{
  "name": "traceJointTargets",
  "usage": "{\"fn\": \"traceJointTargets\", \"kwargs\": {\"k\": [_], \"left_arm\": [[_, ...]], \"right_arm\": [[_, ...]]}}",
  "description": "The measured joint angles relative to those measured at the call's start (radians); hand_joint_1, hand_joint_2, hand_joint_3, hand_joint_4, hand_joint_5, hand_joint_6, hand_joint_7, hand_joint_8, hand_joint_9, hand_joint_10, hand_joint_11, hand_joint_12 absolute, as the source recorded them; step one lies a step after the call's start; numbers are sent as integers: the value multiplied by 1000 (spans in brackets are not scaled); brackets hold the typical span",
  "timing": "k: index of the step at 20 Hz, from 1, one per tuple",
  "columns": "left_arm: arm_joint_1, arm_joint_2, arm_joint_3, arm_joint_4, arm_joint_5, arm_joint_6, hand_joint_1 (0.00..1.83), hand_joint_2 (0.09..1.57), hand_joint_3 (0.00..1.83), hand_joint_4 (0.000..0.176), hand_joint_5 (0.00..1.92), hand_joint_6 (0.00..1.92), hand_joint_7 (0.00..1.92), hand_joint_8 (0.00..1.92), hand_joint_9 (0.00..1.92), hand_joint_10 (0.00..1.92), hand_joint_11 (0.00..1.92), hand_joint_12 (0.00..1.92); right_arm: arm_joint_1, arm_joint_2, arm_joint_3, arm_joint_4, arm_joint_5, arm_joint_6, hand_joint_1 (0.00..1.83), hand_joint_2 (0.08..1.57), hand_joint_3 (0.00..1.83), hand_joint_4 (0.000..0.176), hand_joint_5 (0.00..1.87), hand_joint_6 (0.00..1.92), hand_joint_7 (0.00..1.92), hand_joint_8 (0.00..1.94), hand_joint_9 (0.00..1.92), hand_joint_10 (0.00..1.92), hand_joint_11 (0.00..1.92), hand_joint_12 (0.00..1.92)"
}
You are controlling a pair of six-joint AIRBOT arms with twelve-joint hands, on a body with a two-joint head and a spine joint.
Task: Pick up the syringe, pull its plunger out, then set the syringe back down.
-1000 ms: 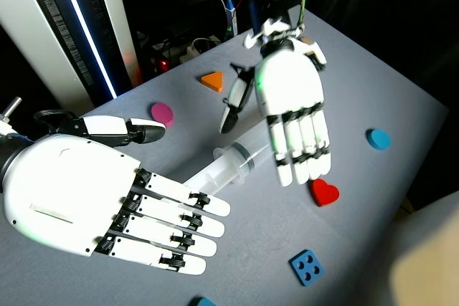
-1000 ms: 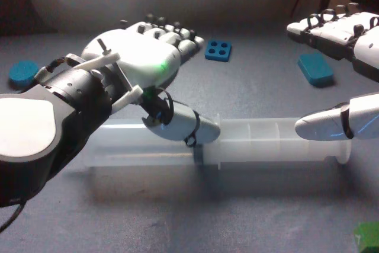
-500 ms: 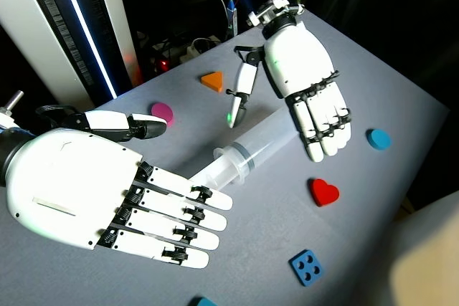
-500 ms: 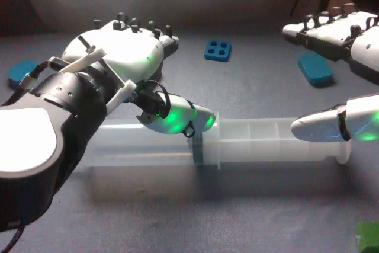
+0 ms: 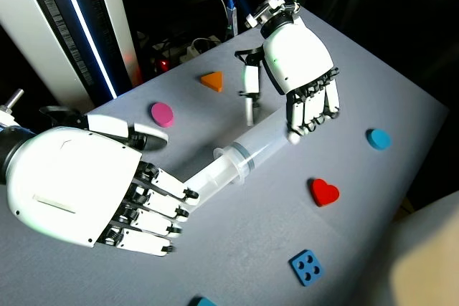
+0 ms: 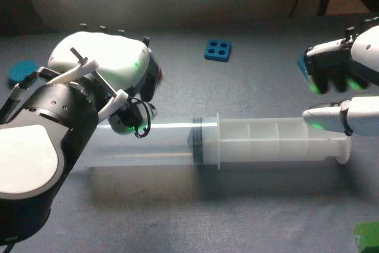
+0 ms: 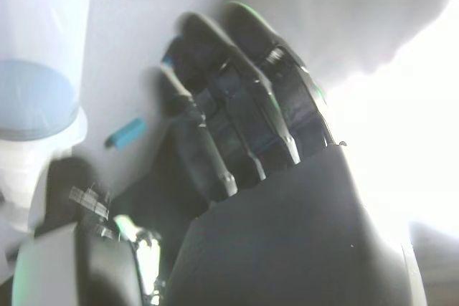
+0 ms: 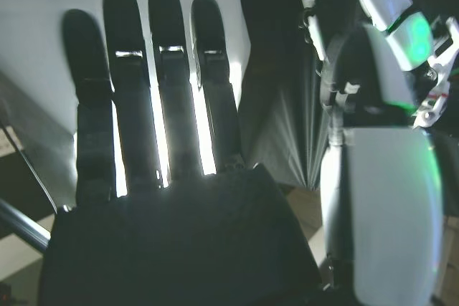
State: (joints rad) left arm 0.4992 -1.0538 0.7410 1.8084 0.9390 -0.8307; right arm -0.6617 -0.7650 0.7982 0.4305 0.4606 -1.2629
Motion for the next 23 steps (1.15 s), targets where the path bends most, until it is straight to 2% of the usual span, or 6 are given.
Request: {"fn": "traceJointTargets", "kwargs": {"k": [5,6,7,8,9,23], "left_arm": [[-10,0,0,4,-11,0,732,1274,0,0,1287,1921,1423,1921,1509,1921,1531,1921],[-10,0,0,5,-11,0,719,1286,0,48,1311,1921,1452,1921,1540,1921,1575,1921],[-13,0,0,5,-13,0,725,1286,0,76,1310,1921,1457,1921,1544,1921,1601,1921],[-16,0,0,6,-13,0,734,1293,0,156,1309,1921,1455,1921,1549,1921,1618,1921],[-18,0,0,9,-13,0,740,1300,2,172,1309,1921,1453,1921,1550,1921,1622,1921],[-34,0,13,8,-40,0,825,1302,0,176,1327,1921,1492,1921,1591,1921,1661,1921]], "right_arm": [[0,0,0,1,-1,0,722,1288,17,0,1161,1921,1443,1941,1594,1921,1781,1921],[0,0,0,1,-1,0,731,1322,10,0,1180,1921,1457,1941,1597,1921,1791,1921],[0,0,0,1,0,0,739,1349,6,46,1207,1921,1474,1941,1607,1921,1799,1921],[0,0,0,0,1,0,751,1366,0,150,1224,1921,1474,1941,1604,1921,1797,1921],[0,0,0,0,1,0,769,1367,0,171,1229,1921,1475,1941,1603,1921,1790,1921],[0,-3,0,0,6,0,805,1363,0,176,1238,1921,1469,1941,1605,1921,1785,1921]]}}
